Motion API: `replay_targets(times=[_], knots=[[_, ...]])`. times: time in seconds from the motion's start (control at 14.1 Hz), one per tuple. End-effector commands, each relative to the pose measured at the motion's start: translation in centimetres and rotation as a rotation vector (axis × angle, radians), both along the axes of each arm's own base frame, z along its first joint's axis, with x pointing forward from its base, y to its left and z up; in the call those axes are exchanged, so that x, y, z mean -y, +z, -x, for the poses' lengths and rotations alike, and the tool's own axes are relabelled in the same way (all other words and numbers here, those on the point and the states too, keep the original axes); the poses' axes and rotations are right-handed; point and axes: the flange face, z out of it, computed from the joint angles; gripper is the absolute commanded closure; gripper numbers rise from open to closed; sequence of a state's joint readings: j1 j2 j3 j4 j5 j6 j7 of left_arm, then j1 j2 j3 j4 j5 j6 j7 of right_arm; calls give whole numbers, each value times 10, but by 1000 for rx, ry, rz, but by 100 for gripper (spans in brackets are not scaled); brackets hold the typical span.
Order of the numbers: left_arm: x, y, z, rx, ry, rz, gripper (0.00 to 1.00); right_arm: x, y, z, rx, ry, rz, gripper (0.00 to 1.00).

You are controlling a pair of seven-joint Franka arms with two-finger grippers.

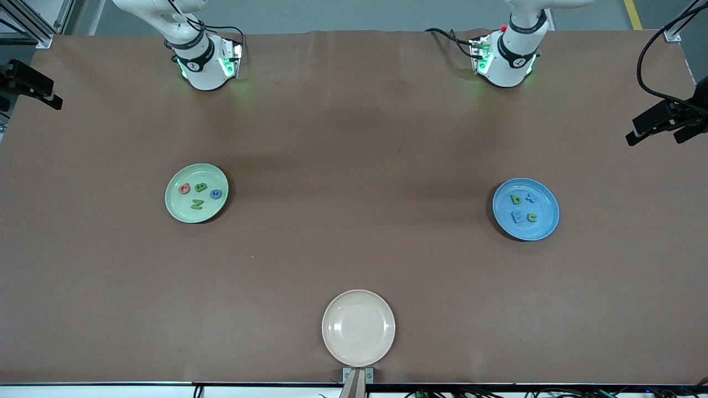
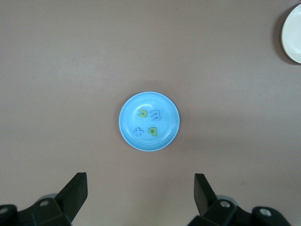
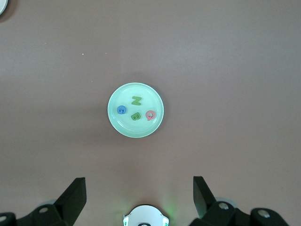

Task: Sort upper and lower case letters into plates

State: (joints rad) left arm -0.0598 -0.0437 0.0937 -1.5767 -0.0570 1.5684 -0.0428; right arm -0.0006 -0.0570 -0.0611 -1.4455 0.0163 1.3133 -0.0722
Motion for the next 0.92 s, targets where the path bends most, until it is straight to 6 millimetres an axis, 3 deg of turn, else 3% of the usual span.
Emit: replay_targets(times=[0.0, 0.85], knots=[[2, 5, 3, -6, -9, -26, 0, -2, 5, 6, 9, 13, 6, 0], [2, 4, 2, -4, -82, -61, 0, 1, 5, 6, 11, -2, -7, 0]])
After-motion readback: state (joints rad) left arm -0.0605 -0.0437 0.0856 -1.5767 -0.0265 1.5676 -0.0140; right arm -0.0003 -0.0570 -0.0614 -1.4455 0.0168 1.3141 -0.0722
